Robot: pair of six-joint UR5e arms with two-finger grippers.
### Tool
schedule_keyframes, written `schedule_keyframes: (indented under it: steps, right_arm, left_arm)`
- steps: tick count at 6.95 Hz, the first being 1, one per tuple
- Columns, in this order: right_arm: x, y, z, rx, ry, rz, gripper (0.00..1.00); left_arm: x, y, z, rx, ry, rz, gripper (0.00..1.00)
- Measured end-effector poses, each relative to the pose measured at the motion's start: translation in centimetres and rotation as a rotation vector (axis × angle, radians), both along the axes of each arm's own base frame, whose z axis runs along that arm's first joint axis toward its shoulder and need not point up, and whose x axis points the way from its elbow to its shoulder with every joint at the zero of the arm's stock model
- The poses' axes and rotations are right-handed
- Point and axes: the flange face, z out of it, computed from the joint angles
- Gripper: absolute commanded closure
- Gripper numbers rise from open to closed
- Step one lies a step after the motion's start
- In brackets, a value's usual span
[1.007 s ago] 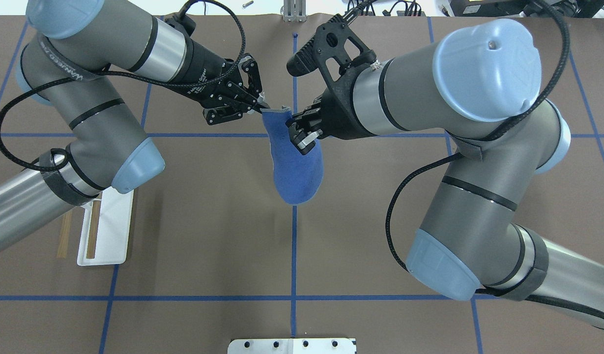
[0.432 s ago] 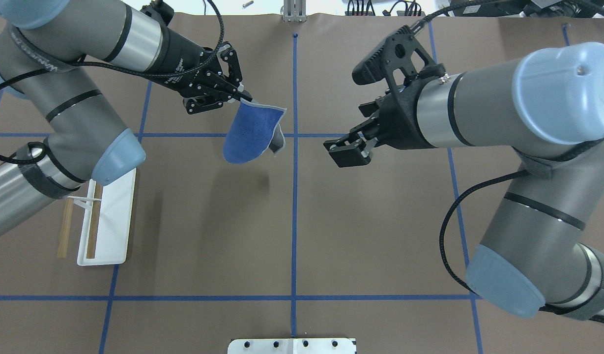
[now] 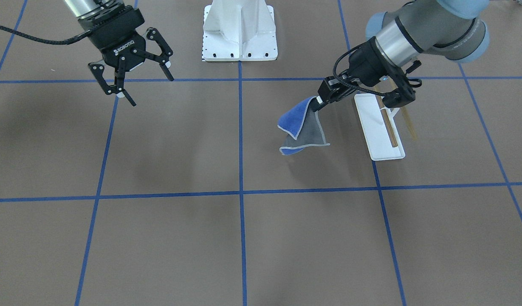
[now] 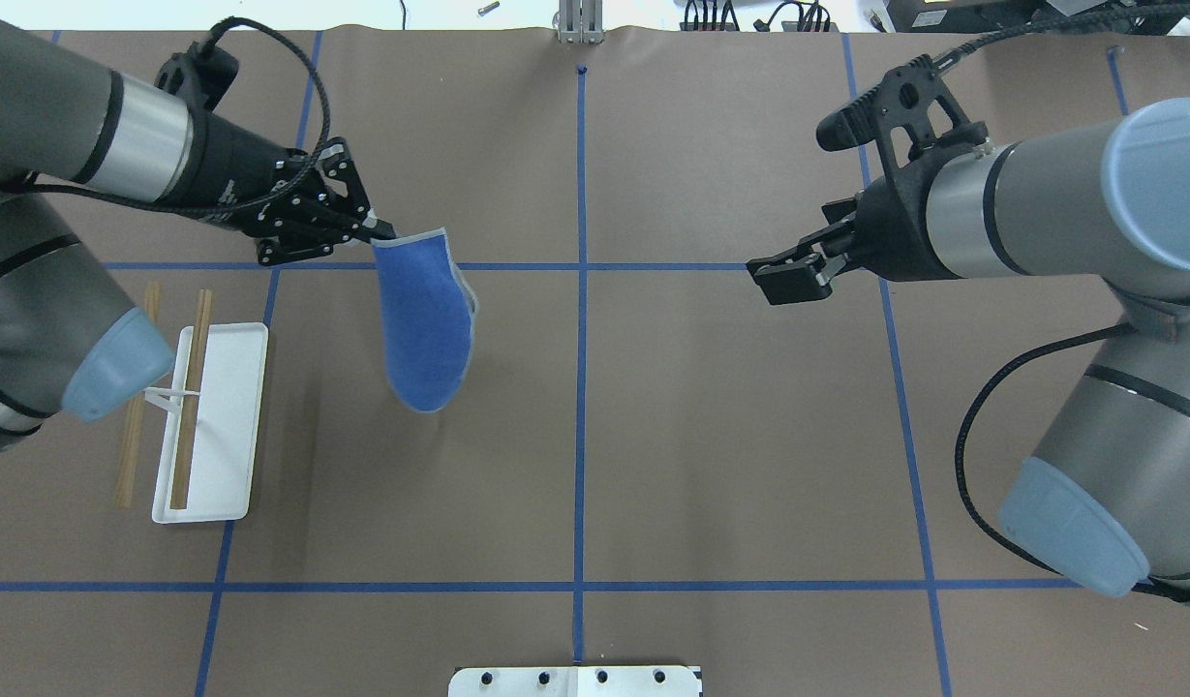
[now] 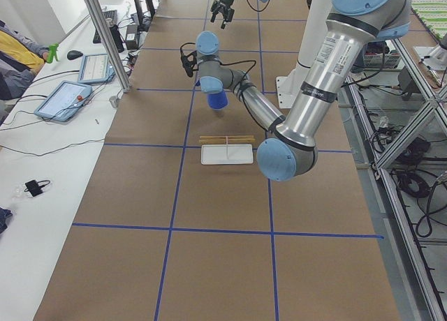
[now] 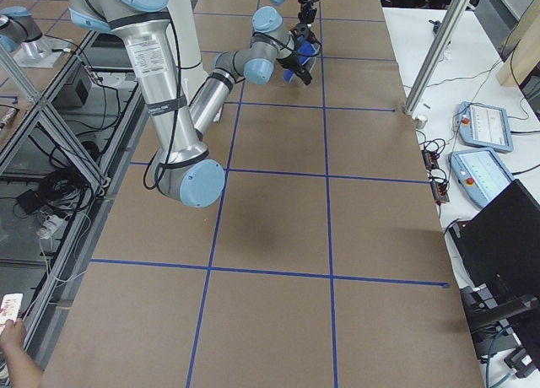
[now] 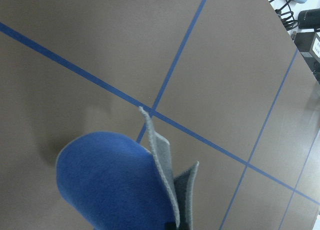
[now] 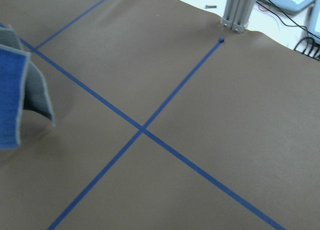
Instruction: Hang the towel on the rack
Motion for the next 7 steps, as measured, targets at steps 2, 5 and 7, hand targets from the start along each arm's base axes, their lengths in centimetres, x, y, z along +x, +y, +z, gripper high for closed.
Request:
schedule_keyframes:
  steps: [2, 5, 7]
  right_arm:
    - [0.9, -0.6, 2.3, -0.059, 0.023, 0.033, 0.00]
    - [2.1, -1.5, 4.2, -0.219, 0.057, 0.084, 0.00]
    - [3.0, -2.2, 5.1, -0.272, 0.082, 0.109, 0.00]
  left_arm:
    - [-4.3, 3.2, 7.7, -0.041, -0.007, -0.022, 1.00]
    - [-12.3, 2.7, 14.7, -0.171, -0.049, -0.105, 1.00]
    - [-15.7, 2.4, 19.1, -0.254, -0.088, -0.168, 1.00]
